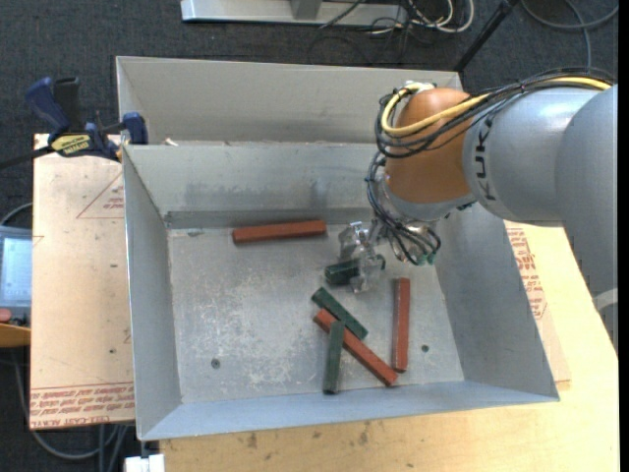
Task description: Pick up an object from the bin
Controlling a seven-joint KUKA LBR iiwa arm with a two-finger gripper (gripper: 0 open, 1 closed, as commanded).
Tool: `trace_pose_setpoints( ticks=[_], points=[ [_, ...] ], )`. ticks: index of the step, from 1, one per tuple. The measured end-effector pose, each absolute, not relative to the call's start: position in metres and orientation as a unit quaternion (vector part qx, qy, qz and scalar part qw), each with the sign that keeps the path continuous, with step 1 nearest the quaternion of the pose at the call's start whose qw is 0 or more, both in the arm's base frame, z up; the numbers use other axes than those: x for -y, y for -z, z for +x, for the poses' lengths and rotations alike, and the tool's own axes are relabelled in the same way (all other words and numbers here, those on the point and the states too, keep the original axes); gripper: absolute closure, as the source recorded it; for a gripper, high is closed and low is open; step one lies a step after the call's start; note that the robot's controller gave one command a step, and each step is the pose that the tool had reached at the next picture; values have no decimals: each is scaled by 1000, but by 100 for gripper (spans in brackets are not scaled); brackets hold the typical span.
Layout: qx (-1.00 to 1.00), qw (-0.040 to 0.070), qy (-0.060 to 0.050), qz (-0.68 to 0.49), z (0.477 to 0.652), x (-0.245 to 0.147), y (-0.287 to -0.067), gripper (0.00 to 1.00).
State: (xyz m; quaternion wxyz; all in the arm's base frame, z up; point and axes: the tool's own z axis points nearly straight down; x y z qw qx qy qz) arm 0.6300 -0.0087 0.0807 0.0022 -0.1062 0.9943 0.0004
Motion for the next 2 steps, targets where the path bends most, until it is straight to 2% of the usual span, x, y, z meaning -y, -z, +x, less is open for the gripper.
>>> trace_pose_setpoints(
  ticks=[2],
  points=[
    [-994,4,0,-107,633,7,-154,100]
  ],
)
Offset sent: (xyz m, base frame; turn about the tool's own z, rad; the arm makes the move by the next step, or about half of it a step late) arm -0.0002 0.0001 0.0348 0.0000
